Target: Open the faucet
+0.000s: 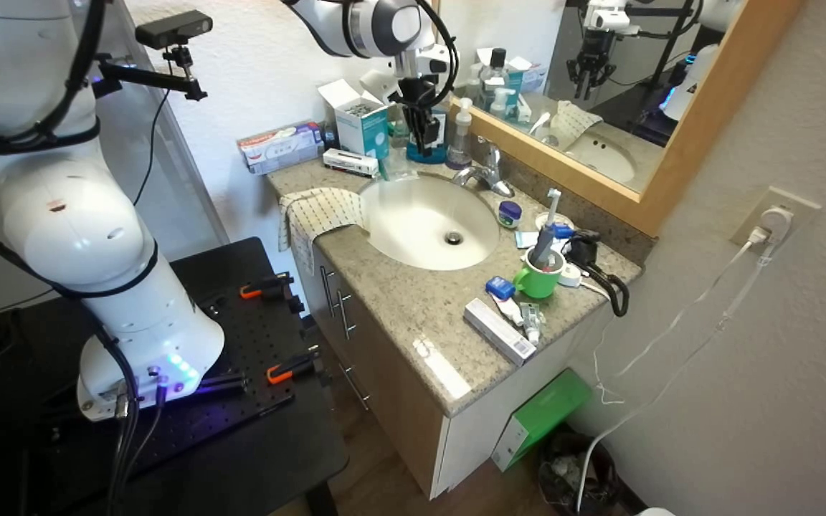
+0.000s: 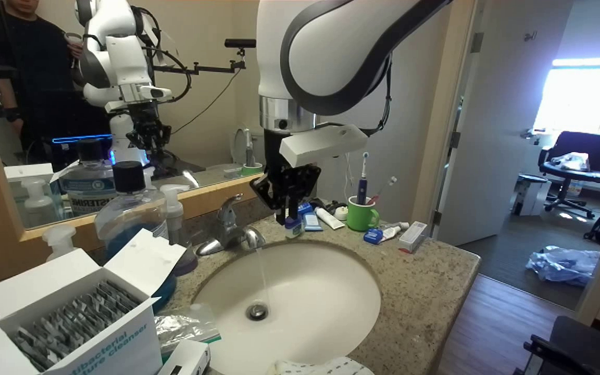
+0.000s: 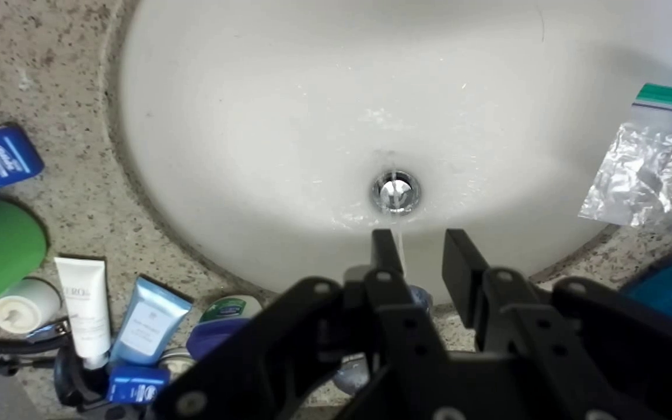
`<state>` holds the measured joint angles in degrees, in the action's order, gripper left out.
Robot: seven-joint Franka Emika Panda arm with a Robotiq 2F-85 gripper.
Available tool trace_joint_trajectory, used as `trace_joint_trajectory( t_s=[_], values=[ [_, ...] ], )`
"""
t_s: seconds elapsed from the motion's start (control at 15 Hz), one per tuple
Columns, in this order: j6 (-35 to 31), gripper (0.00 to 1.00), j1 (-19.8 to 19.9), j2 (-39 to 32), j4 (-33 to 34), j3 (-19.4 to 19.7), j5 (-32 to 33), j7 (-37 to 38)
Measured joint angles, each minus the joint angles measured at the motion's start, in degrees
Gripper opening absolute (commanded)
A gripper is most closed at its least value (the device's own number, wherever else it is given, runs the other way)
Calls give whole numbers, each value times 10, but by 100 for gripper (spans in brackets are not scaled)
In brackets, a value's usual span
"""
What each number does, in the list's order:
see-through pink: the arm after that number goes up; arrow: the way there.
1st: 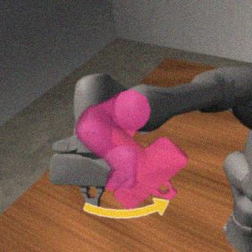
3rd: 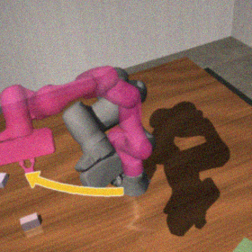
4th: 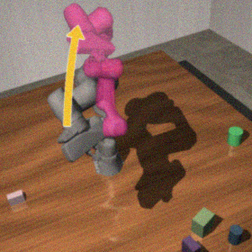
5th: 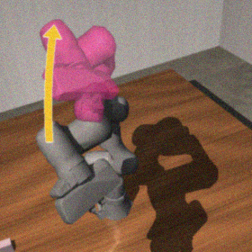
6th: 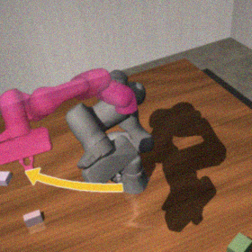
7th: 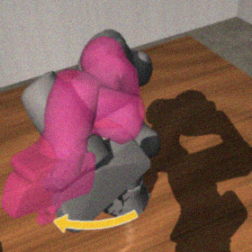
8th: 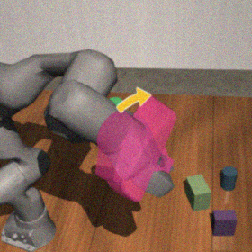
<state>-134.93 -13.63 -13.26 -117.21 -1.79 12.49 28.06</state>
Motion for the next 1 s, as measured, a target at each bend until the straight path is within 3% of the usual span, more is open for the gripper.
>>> trace_joint_trajectory(
  t_s=[0.87, 0.93, 1.0],
  values=[
    [0, 29, 1, 0, 0, 0, 0, 0],
    [0, 35, 1, 0, 0, 0, 0, 0],
    [0, 55, 1, 0, 0, 0, 0, 0]
  ],
)
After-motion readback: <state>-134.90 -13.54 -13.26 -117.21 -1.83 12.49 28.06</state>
